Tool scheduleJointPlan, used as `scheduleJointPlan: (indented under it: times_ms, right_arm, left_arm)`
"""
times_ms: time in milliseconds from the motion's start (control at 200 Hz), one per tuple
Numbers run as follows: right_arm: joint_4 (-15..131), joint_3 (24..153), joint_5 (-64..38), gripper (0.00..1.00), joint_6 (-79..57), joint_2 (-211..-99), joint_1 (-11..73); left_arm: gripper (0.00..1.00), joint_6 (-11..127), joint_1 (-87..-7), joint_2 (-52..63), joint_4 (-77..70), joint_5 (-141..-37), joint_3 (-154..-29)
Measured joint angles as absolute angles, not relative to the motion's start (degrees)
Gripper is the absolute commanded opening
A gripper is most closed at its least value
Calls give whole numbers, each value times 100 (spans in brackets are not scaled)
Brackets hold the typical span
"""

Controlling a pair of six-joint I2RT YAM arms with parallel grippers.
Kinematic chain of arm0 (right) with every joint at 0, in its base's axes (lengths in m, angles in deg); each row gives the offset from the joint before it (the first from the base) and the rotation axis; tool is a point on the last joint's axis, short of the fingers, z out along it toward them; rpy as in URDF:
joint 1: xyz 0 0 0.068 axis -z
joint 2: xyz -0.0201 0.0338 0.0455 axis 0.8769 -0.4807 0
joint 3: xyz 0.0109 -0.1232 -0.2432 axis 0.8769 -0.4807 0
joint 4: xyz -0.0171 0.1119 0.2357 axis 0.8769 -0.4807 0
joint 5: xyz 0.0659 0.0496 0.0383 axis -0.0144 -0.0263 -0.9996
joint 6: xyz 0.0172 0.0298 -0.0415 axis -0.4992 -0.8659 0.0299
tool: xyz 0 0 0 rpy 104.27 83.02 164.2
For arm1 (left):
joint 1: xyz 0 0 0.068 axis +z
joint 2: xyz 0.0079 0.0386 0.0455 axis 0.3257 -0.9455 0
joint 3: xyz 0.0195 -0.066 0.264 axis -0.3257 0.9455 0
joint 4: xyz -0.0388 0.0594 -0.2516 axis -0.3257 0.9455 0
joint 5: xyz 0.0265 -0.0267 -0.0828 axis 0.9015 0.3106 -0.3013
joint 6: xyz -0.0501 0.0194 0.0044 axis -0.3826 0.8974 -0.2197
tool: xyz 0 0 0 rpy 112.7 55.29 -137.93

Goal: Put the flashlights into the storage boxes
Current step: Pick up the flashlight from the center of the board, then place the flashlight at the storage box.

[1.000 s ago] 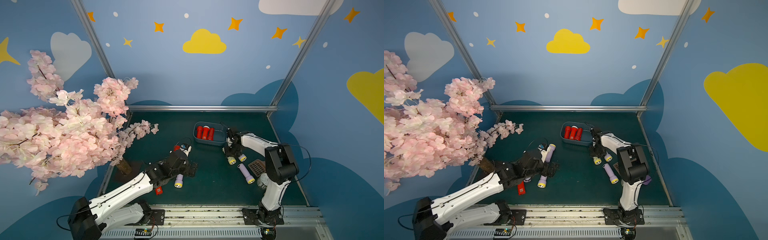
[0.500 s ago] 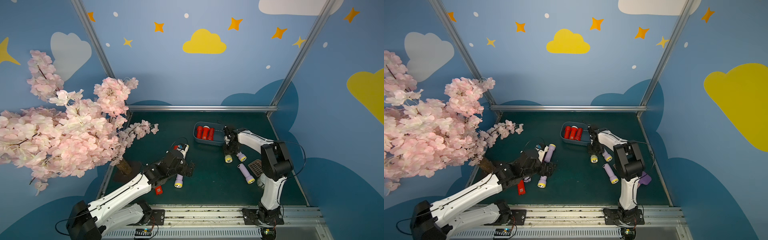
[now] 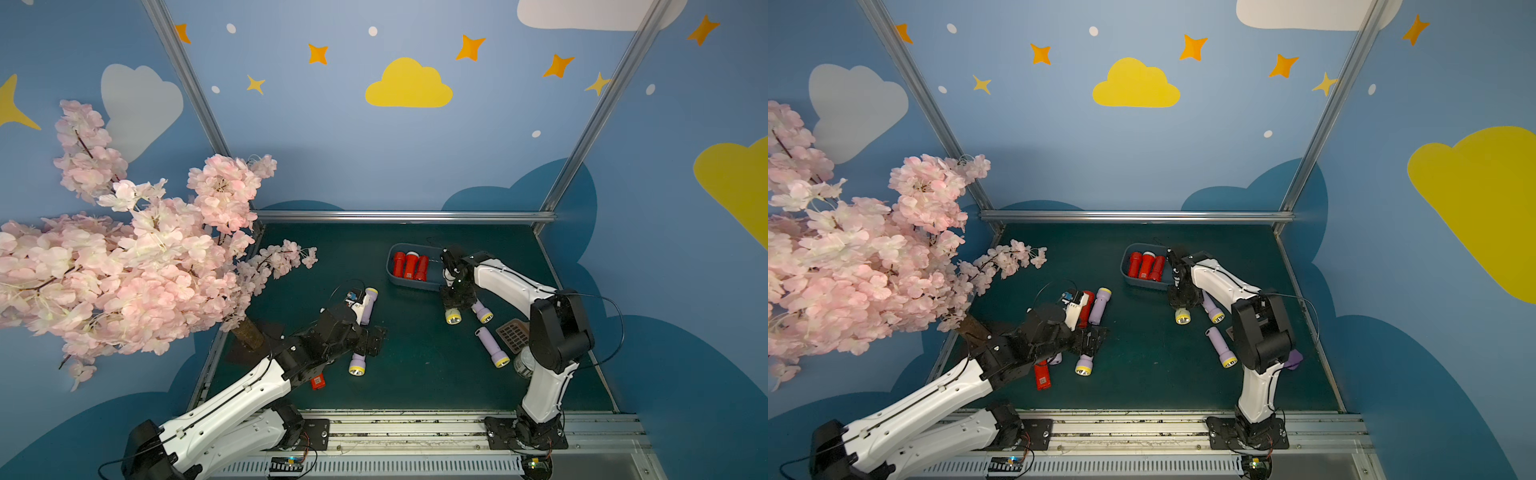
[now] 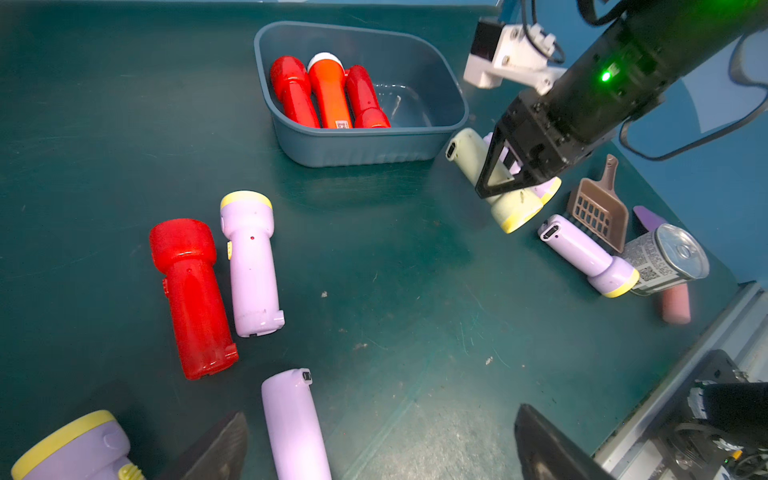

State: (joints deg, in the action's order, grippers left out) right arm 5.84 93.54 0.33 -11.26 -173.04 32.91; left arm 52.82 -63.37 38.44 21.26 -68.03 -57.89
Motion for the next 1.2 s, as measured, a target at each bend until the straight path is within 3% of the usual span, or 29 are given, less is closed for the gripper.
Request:
scheduleJointPlan:
  times_ms: [385, 891, 1201]
  right_arm:
    - [357, 10487, -52, 37, -1229, -17332, 3306]
    - [31, 13634, -500, 38, -1198, -20006, 3785]
    - [3, 13853, -690, 38, -1244, -20517, 3909]
  left_arm:
    - [99, 5249, -6334, 4067, 2227, -6764, -5721]
    - [99, 5254, -6243, 3783, 2282, -6668, -5817]
    - [99, 5311, -6133, 3405, 2282, -6663, -6032]
